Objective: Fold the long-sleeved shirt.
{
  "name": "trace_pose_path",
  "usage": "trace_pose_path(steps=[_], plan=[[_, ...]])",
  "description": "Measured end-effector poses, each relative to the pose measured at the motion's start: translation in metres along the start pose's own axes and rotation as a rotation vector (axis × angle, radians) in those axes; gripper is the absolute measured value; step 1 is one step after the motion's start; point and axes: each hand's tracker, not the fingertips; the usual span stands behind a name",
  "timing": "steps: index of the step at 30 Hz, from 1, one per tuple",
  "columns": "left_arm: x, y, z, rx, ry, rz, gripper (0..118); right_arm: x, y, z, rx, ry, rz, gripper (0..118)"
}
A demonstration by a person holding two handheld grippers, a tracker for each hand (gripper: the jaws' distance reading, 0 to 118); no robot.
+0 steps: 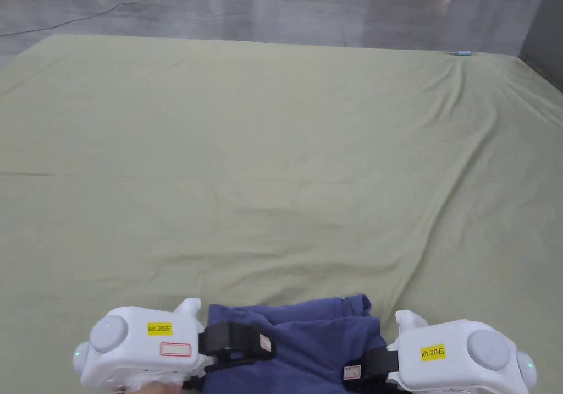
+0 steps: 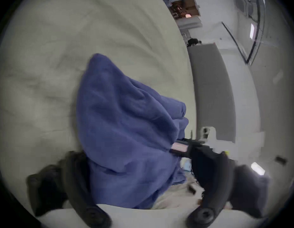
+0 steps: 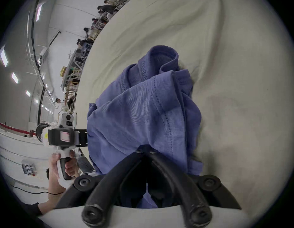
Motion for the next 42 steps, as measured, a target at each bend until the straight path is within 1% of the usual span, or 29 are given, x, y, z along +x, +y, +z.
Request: trace_pose_path(steps=[1,2,3,4,5,6,7,8,9,12,13,14,16,17,19,22,24,26,29,31,32,34,35,36,37,38,39,41,42], plan=[[0.008,-0.004,-0.002,0.002,0.133,-0.089,64,-0.002,-0.001,0.001,0.004,-0.008,0.005,0],[0.014,-0.007,-0.003,0.008,0.239,-0.153,18,-0.005,-0.003,0.001,0.008,-0.017,0.008,0],[0.015,-0.01,-0.003,0.003,0.345,-0.208,9,-0.007,-0.004,0.002,0.014,-0.026,0.01,0],[0.007,-0.007,0.005,-0.006,0.259,-0.186,9,-0.011,-0.006,0.002,0.018,-0.028,0.008,0],[0.004,-0.003,0.012,-0.01,0.109,-0.091,9,-0.018,-0.008,0.004,0.032,-0.081,0.021,0],[0.002,-0.002,0.017,-0.014,0.063,-0.049,9,-0.025,-0.011,0.006,0.041,-0.108,0.041,0],[0.005,-0.004,0.021,0.0,0.082,-0.06,9,-0.034,-0.015,0.008,0.048,-0.144,0.058,0],[0.009,-0.006,0.026,0.024,0.134,-0.105,9,-0.036,-0.016,0.004,0.068,-0.197,0.065,0],[0.017,-0.012,0.031,0.04,0.18,-0.156,8,-0.05,-0.02,0.005,0.088,-0.247,0.081,0],[0.032,-0.017,0.05,0.061,0.176,-0.199,8,-0.095,-0.033,0.001,0.156,-0.347,0.174,0],[0.036,-0.015,0.057,0.07,0.189,-0.221,8,-0.109,-0.036,-0.001,0.168,-0.337,0.195,0],[0.039,-0.014,0.065,0.074,0.208,-0.244,8,-0.121,-0.038,-0.002,0.163,-0.312,0.194,0],[0.042,-0.009,0.086,0.078,0.254,-0.282,8,-0.145,-0.039,-0.009,0.157,-0.225,0.206,0],[0.04,-0.007,0.097,0.085,0.272,-0.279,8,-0.158,-0.04,-0.012,0.155,-0.199,0.22,0],[0.031,0.0,0.123,0.098,0.321,-0.268,8,-0.184,-0.045,-0.021,0.148,-0.189,0.253,0],[0.008,0.01,0.165,0.113,0.452,-0.267,8,-0.224,-0.053,-0.044,0.14,-0.197,0.287,0],[-0.012,0.018,0.195,0.124,0.511,-0.228,8,-0.248,-0.06,-0.061,0.117,-0.188,0.287,0],[-0.031,0.018,0.222,0.145,0.593,-0.159,8,-0.277,-0.072,-0.075,0.094,-0.131,0.288,0],[-0.077,0.032,0.26,0.129,0.752,-0.127,8,-0.319,-0.086,-0.091,0.064,-0.069,0.357,0],[-0.104,0.037,0.279,0.13,0.836,-0.093,8,-0.34,-0.094,-0.096,0.043,-0.028,0.407,0],[-0.117,0.04,0.287,0.125,0.867,-0.065,8,-0.348,-0.096,-0.101,0.039,-0.021,0.423,0],[-0.129,0.037,0.293,0.129,0.861,-0.011,8,-0.358,-0.1,-0.103,0.033,-0.008,0.447,0],[-0.135,0.036,0.294,0.131,0.861,-0.009,10,-0.36,-0.101,-0.103,0.029,-0.001,0.455,0],[-0.139,0.033,0.294,0.133,0.864,-0.003,20,-0.361,-0.101,-0.1,0.025,0.003,0.459,0],[-0.155,0.038,0.3,0.148,0.867,0.004,57,-0.361,-0.101,-0.099,0.023,0.003,0.462,0],[-0.153,0.036,0.299,0.176,0.912,-0.002,93,-0.36,-0.1,-0.099,0.023,0.003,0.465,0],[-0.15,0.035,0.298,0.199,0.95,-0.041,116,-0.359,-0.097,-0.097,0.024,0.003,0.467,0],[-0.137,0.03,0.304,0.262,0.958,-0.084,113,-0.354,-0.092,-0.09,0.037,0.007,0.462,0],[-0.126,0.035,0.307,0.316,0.925,-0.083,113,-0.352,-0.089,-0.086,0.045,0.009,0.454,0]])
